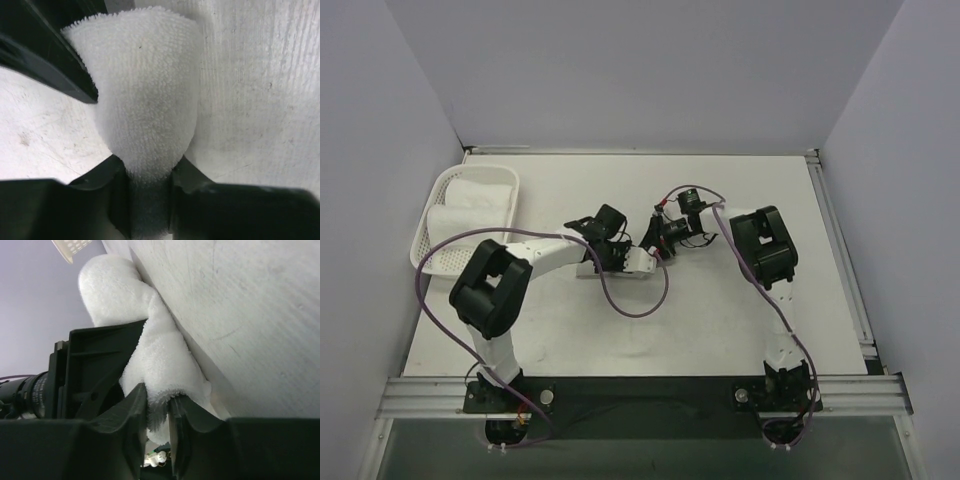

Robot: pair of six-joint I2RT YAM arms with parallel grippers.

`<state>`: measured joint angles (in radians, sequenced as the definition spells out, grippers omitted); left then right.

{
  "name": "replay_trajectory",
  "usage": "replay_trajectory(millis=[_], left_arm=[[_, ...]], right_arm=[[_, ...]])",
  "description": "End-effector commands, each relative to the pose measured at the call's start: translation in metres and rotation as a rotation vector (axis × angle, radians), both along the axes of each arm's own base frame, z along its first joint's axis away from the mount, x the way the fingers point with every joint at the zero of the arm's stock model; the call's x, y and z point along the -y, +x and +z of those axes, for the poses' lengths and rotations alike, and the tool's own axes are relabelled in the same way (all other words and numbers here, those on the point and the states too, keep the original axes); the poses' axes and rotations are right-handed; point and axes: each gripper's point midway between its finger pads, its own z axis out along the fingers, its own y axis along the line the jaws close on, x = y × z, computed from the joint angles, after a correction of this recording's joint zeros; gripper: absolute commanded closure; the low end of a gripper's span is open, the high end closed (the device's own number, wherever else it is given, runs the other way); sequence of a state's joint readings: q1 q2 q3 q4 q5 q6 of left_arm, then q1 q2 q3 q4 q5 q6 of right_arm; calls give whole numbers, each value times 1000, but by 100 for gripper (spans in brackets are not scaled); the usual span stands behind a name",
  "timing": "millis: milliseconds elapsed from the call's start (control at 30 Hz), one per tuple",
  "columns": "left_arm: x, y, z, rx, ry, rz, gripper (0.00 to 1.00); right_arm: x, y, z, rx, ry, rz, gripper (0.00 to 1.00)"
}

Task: Roll the towels
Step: Place the rolled towel into the container

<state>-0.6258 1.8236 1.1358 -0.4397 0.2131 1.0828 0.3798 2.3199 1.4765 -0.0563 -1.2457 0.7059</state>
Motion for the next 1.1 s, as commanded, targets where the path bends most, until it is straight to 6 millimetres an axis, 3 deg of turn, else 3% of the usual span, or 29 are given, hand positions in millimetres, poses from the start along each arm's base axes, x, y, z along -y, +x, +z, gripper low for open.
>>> replay_trajectory(millis=[0, 67, 133, 167, 200, 267, 333, 367, 433, 667, 800, 833, 1000, 1067], left_arm=[[-31, -59, -48, -294, 152, -19, 86], [-44, -61, -40, -337, 162, 4, 100], [-46, -56, -21, -338, 123, -3, 100], [-60, -60, -13, -376, 130, 21, 100], [-59, -52, 5, -351, 103, 24, 100], [-76, -54, 24, -381, 99, 25, 100], [-82, -40, 56, -328, 56, 7, 100], [-97, -40, 67, -348, 47, 39, 100], [-107, -34, 97, -313, 9, 29, 100], [-183, -6, 171, -104, -49, 20, 100], [-241, 8, 188, -26, -32, 15, 100], [-266, 11, 191, -3, -36, 63, 100], [-321, 36, 199, 133, -15, 61, 100], [-339, 35, 196, 122, -11, 73, 100]], right_arm=[[0, 2, 5, -1, -1, 0, 73], [9, 0, 14, 33, -14, -14, 52], [25, 0, 18, 71, -37, -29, 20], [30, 3, 29, 116, -47, -39, 14], [36, 1, 34, 111, -58, -41, 7], [48, 5, 49, 167, -57, -48, 5], [56, 3, 56, 184, -65, -53, 3], [62, 2, 62, 200, -66, -65, 3], [69, -1, 66, 211, -74, -72, 0], [84, -9, 78, 293, -116, -57, 0], [89, -12, 78, 331, -146, -37, 0], [91, -12, 76, 336, -162, -35, 0], [100, -16, 62, 322, -237, 34, 0], [105, -10, 55, 340, -270, 74, 0]])
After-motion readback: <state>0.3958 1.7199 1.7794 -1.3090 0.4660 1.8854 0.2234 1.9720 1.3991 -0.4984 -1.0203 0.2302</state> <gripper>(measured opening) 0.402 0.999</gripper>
